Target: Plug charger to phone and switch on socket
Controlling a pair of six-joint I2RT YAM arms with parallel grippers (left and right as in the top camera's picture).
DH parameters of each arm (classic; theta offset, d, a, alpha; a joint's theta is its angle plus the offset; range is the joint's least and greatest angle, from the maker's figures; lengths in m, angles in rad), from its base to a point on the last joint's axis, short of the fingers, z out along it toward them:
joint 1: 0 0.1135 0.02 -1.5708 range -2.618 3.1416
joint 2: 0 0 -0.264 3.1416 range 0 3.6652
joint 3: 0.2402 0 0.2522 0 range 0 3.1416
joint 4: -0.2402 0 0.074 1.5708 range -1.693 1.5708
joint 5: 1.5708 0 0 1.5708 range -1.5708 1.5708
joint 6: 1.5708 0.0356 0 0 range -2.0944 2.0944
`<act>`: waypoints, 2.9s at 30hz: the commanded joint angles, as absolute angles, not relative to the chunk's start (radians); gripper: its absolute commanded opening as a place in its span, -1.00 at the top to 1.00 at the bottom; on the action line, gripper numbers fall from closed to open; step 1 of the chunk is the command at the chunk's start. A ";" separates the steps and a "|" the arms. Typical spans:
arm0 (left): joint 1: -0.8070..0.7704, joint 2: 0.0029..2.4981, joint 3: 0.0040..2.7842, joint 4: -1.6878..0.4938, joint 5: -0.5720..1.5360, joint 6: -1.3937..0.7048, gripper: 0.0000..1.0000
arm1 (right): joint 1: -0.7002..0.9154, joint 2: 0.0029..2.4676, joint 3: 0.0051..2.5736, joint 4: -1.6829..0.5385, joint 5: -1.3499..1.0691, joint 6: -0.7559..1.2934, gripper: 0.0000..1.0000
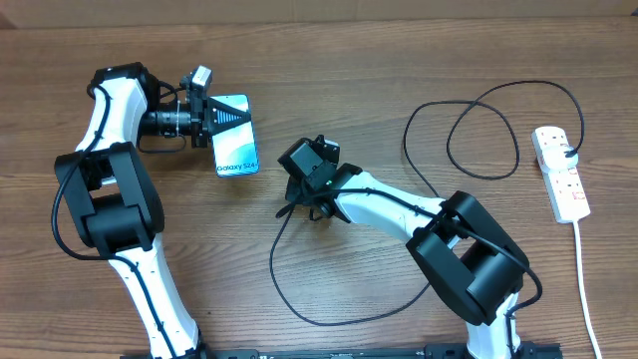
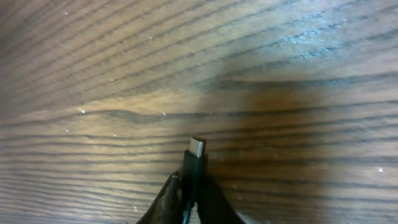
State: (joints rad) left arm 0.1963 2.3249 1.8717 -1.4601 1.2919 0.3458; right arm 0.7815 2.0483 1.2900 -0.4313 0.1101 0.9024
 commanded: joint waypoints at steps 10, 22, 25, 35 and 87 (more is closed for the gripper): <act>0.188 2.308 1.887 -1.461 1.316 0.336 0.92 | 0.701 2.104 1.481 -0.894 0.113 0.806 0.54; 0.188 2.308 1.887 -1.465 1.316 0.336 0.91 | 0.701 2.114 1.472 -0.926 0.092 0.842 0.04; 0.188 2.308 1.887 -1.465 1.316 0.336 0.91 | 0.699 2.114 1.471 -0.946 0.092 0.845 0.07; 0.188 2.308 1.887 -1.468 1.308 0.336 0.91 | 0.665 2.121 1.411 -0.872 0.065 0.898 0.31; 0.189 2.308 1.887 -1.473 1.306 0.337 0.91 | 0.623 2.121 1.395 -0.876 -0.067 0.889 0.93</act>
